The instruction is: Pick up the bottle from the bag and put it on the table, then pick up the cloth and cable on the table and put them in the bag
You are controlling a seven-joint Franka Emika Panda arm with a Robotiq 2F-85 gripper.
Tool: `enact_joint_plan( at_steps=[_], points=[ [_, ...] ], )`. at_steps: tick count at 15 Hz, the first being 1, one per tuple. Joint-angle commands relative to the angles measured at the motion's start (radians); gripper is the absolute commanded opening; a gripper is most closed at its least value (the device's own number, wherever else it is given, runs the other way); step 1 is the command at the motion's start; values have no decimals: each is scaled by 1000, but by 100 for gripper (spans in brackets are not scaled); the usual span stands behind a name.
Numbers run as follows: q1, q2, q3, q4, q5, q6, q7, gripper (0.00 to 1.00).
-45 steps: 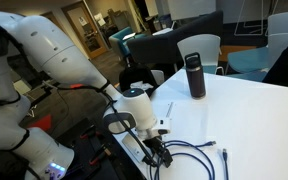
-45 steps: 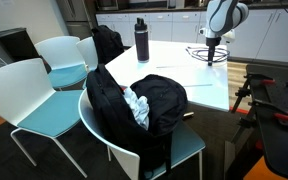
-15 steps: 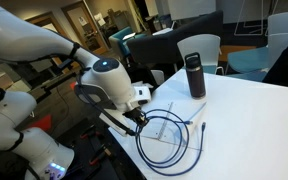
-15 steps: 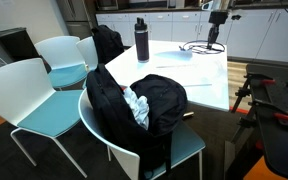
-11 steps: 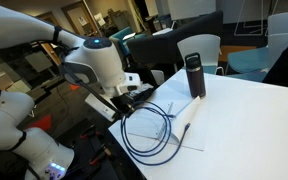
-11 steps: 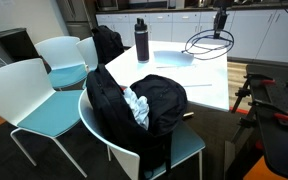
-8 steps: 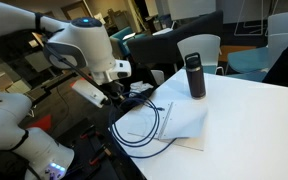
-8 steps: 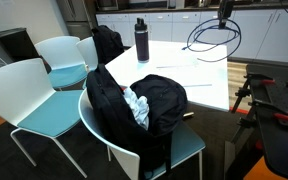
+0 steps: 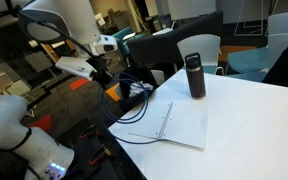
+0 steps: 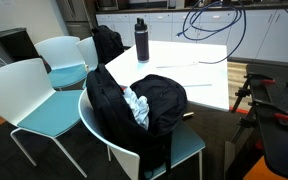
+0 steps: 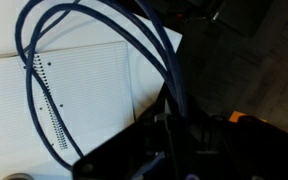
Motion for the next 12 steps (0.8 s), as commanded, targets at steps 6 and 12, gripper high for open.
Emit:
enact_joint_plan(
  at_steps=[6,12],
  points=[
    [84,27,-52,21,130,-17,10,3],
    [147,4,-50,38,445,-137,101,3]
  ],
)
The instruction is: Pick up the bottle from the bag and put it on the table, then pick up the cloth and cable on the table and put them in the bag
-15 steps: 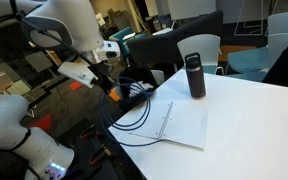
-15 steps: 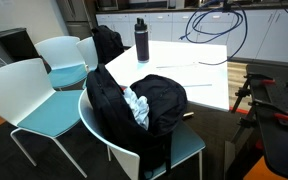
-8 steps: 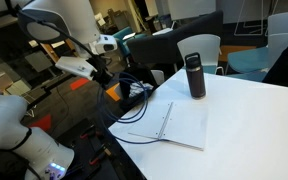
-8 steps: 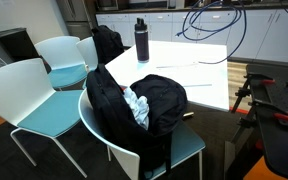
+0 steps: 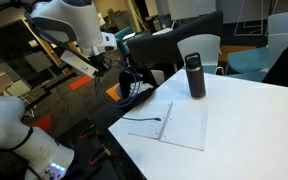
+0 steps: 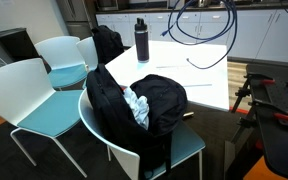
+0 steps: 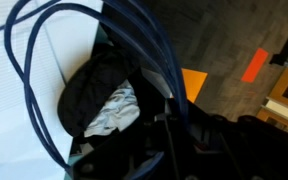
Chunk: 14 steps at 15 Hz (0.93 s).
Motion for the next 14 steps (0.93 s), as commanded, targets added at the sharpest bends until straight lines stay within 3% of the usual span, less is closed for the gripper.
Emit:
enact_joint_plan(
  at_steps=[1,7,14],
  points=[
    [27,-15,-1,32,143,-76,102,3],
    [43,11,27,93,371,-89,187,3],
    [83,104,84,182,530,-90,109,3]
  ],
)
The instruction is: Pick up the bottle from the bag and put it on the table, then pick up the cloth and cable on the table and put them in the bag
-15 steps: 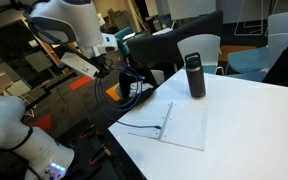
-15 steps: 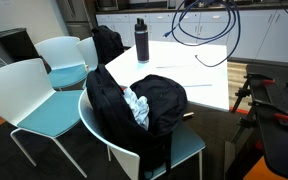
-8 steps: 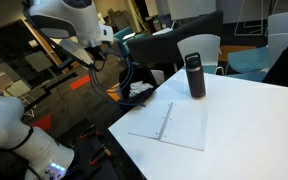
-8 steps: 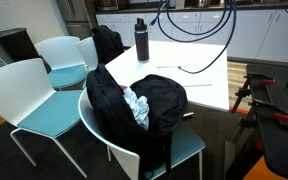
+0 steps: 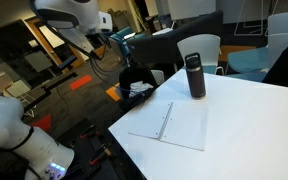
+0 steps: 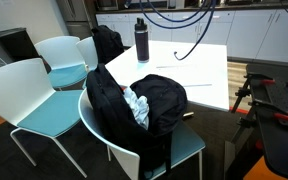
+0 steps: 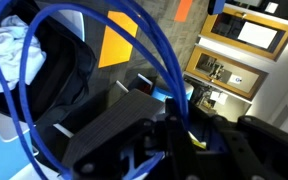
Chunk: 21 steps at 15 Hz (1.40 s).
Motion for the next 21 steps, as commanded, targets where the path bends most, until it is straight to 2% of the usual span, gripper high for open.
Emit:
enact_joint_plan(
  at_steps=[1,14,21],
  points=[
    [20,101,24,70,77,-23,-73,3],
    [22,408,113,139,206,-27,-540,3],
    [19,554,128,152,213,-28,-560,3]
  ],
)
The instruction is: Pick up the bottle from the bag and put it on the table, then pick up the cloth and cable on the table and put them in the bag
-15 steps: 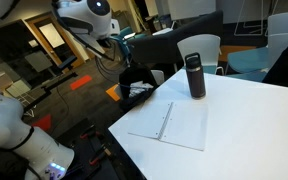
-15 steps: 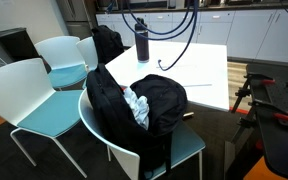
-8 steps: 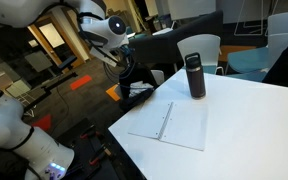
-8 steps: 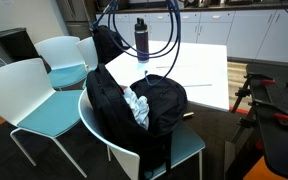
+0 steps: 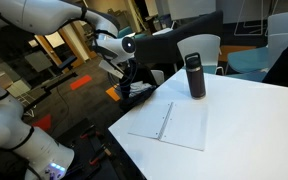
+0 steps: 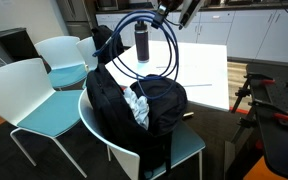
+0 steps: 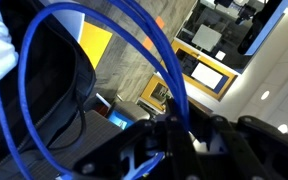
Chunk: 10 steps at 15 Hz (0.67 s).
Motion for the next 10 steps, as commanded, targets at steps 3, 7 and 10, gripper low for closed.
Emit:
enact_joint_plan(
  at_steps=[3,7,10],
  points=[
    [-8,123,6,60,22,-4,6,3],
    [7,200,4,97,9,73,98,3],
    [37,233,6,136,-19,163,219,3]
  ],
)
